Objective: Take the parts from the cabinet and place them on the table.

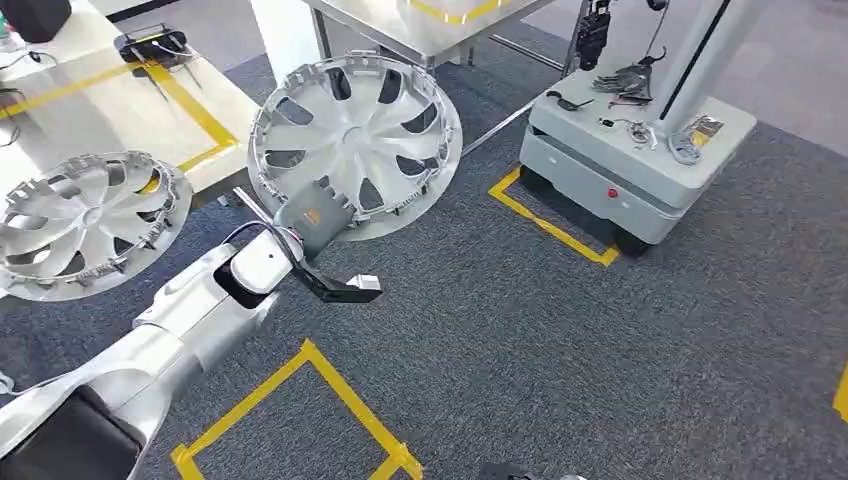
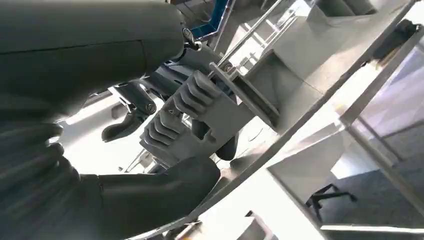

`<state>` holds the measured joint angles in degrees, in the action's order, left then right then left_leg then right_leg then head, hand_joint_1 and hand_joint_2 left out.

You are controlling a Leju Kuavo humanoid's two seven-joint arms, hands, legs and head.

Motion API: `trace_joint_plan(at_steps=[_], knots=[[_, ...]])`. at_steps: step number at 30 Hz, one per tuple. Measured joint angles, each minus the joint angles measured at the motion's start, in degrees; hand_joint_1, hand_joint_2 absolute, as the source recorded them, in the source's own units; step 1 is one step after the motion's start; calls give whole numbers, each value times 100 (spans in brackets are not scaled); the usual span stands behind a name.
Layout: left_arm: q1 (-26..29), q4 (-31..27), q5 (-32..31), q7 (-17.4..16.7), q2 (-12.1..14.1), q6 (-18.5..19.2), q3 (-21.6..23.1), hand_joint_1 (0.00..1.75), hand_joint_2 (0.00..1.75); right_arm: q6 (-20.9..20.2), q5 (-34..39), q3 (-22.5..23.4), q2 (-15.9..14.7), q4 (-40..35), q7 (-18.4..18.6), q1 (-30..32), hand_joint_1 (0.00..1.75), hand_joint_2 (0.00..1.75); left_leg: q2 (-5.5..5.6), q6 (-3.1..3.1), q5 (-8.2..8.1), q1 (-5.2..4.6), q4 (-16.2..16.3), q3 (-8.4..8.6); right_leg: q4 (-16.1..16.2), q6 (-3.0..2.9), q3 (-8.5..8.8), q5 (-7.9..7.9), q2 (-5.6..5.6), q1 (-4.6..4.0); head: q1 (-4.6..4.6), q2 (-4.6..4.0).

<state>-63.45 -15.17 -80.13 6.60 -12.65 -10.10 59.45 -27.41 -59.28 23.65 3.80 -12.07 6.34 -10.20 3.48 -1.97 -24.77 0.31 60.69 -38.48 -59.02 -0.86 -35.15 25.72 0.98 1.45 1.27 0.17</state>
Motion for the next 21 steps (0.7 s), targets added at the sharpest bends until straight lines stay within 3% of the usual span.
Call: trace_joint_plan(at_steps=[1,3,4,5,6,7,8,9,10,13,14,15,16,17,19,20,21], knots=[[-6,-2,0,-2,0,0,2,175,175,0,0,0,0,0,0,1,0,175,-180,-21,-193,8,286,-129,3,-47,5,-1,-50,-11,13,0],[10,-2,0,-11,0,2,9,175,175,0,-4,0,0,0,0,27,0,175,-286,-52,-589,16,1156,-518,-3,-62,4,10,-194,-24,13,0],[21,-2,0,-26,2,2,13,175,175,0,-7,0,0,0,2,32,0,175,-296,-63,-675,19,1485,-661,-9,-67,3,14,-266,-25,15,0],[31,0,2,-33,7,7,17,175,175,0,-11,0,0,0,0,30,0,175,-307,-66,-617,21,1522,-667,-15,-67,5,20,-331,-24,15,0],[34,2,0,-35,15,9,17,175,175,0,-13,0,2,0,0,25,0,175,-321,-63,-461,22,1319,-552,-23,-63,6,27,-387,-24,15,0],[32,2,2,-39,22,9,20,175,175,0,-18,0,4,0,0,19,0,175,-355,-51,-254,21,931,-339,-31,-55,8,37,-437,-24,15,0],[27,2,4,-44,37,11,24,175,175,0,-20,0,4,0,0,19,0,175,-459,-27,-40,15,424,-61,-43,-35,18,52,-494,-24,13,0],[21,2,4,-55,39,11,24,175,175,0,-22,0,2,0,0,21,0,175,-723,8,-6,-15,30,134,-57,-4,23,72,-540,-45,15,0],[8,-4,7,-68,24,11,26,175,175,0,-28,0,0,0,0,21,0,175,-740,72,-35,-74,-86,201,-108,38,-3,98,-587,-103,17,0],[11,0,13,-107,44,9,26,175,175,0,-39,0,2,0,7,12,0,175,-537,185,-13,-66,-56,142,-61,93,43,93,-780,-110,-22,0],[10,-2,13,-109,50,9,28,175,175,0,-39,0,2,0,2,1,0,175,-469,236,18,-28,-91,170,-74,135,46,129,-795,-99,-22,0],[7,2,17,-109,52,9,31,175,175,0,-39,0,4,0,2,-5,0,175,-410,262,31,-4,-99,168,-183,174,8,227,-514,-61,-22,0],[8,0,20,-111,46,9,31,175,175,0,-37,0,4,0,0,0,0,175,-365,299,39,5,-99,158,-484,186,-122,427,-309,-50,-29,0],[23,0,20,-111,24,9,33,175,175,0,-39,0,4,0,6,8,0,175,-305,318,43,7,-99,150,-904,200,-316,635,-201,-44,-37,0],[51,2,20,-111,9,4,33,175,175,0,-39,2,0,0,18,31,0,175,-154,325,47,2,-94,137,-1685,215,-709,904,-132,-49,-39,0],[65,4,20,-107,11,2,33,175,175,0,-37,2,0,0,18,37,0,175,-80,324,48,2,-91,141,-1794,209,-785,852,-124,-49,-39,0],[71,13,20,-107,9,2,35,175,175,0,-37,4,0,0,15,36,0,175,-8,322,48,2,-81,144,-1610,194,-723,664,-115,-48,-42,0]])
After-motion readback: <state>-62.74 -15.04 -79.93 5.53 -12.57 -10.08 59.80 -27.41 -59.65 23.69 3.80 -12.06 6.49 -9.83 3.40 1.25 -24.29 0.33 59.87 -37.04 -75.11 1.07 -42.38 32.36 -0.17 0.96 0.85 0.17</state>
